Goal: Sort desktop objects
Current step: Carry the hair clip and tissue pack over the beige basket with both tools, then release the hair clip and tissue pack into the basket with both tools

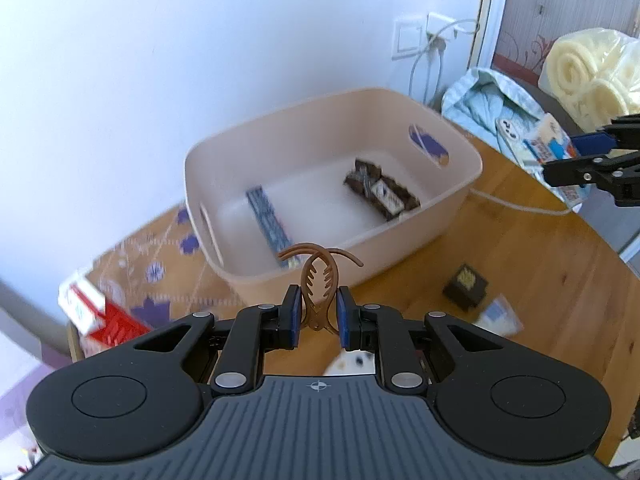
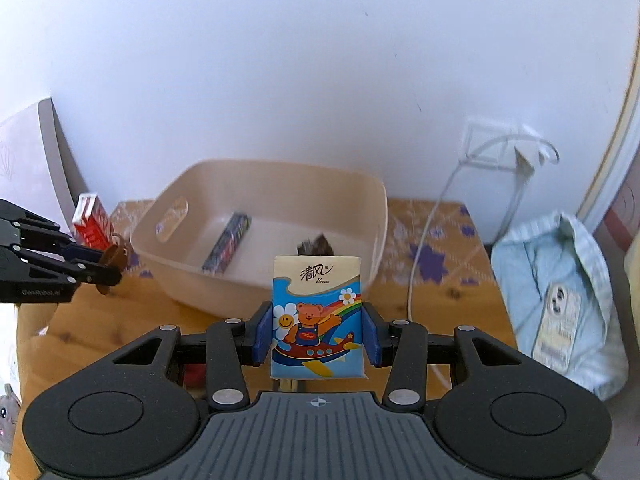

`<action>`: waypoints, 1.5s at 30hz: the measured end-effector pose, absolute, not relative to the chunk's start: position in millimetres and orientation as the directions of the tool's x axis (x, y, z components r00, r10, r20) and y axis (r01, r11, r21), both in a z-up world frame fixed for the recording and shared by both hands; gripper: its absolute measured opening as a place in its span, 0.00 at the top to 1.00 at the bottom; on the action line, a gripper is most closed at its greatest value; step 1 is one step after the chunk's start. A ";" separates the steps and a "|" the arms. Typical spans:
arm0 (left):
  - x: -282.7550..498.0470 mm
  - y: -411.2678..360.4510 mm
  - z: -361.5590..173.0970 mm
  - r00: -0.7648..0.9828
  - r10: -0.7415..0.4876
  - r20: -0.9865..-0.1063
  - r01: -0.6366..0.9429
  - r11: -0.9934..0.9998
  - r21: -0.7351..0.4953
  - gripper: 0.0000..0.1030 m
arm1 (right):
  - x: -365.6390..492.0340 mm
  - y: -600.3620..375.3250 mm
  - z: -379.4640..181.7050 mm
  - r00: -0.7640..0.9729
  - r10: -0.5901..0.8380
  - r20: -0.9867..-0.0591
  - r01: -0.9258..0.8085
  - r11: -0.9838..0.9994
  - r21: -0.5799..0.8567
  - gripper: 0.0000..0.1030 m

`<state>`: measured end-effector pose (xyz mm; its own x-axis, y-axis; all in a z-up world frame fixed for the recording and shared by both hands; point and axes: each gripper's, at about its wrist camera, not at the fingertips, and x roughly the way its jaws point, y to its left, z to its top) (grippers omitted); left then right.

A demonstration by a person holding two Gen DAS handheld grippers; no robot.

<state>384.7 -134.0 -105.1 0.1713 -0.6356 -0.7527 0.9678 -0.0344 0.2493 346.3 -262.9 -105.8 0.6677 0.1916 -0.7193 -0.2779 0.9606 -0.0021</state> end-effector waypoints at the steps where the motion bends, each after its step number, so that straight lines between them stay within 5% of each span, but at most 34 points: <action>1: 383.8 -138.0 -103.2 0.174 -0.640 -0.749 0.966 -0.037 0.256 0.83 | 350.6 -261.0 -103.5 0.670 0.195 -0.716 -0.282 0.959 -0.003 0.59; 19: 414.3 -224.6 -117.5 0.236 -0.615 -0.752 0.965 0.057 0.256 0.83 | 437.4 -247.9 -123.8 0.655 0.206 -0.727 -0.214 0.973 0.083 0.59; 45: 423.3 -280.2 -192.9 0.332 -0.460 -0.823 0.943 0.137 0.303 0.82 | 495.9 -215.6 -219.0 0.546 0.082 -0.834 -0.293 0.951 -0.099 0.58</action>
<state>423.3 -280.2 -192.9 0.3315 -0.4604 -0.8235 0.9431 0.1369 0.3031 495.9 -215.6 -219.0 0.5461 0.0817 -0.8337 -0.2929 0.9510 -0.0987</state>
